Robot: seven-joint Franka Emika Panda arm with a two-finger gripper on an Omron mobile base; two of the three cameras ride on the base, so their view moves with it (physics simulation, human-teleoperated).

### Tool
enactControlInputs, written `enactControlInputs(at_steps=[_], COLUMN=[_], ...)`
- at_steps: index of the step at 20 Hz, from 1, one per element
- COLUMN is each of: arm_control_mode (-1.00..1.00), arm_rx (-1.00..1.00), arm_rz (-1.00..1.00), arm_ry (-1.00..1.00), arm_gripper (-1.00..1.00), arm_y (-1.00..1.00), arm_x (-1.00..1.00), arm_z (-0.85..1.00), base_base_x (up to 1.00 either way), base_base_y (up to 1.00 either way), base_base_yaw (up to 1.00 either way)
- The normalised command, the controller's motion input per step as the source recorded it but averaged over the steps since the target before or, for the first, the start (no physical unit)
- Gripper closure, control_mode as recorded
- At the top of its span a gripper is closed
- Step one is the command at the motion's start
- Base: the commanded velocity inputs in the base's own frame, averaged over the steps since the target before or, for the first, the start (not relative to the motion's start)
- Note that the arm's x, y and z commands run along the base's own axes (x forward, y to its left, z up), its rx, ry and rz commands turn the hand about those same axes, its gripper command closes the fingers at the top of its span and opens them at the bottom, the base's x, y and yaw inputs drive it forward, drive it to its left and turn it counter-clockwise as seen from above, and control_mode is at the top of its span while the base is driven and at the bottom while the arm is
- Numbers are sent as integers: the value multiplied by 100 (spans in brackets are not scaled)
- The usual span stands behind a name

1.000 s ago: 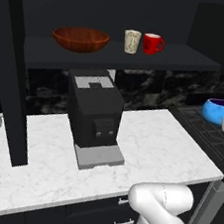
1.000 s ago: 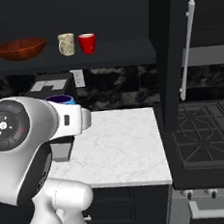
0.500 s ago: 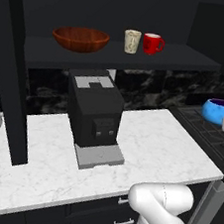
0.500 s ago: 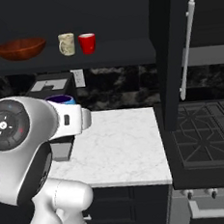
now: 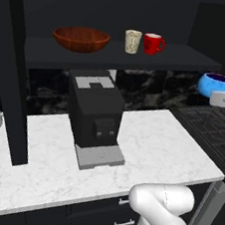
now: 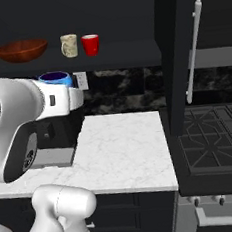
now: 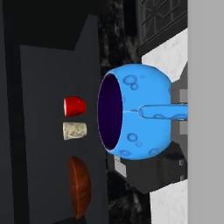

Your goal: Gather all objects into one cabinet and sort the glasses and bowls to opposite sides.

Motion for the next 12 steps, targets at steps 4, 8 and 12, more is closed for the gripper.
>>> enactControlInputs(at_steps=[4,8,12], arm_control_mode=[-100,-100,-100], arm_rx=[-1,1,1], arm_rz=[-17,-17,-20], arm_ry=[3,5,0], arm_gripper=[100,100,100], arm_y=[15,-1,-10], arm_x=[76,100,100], arm_z=[62,17,0], base_base_x=[0,0,0], base_base_y=[0,0,0], base_base_yaw=[0,0,0])
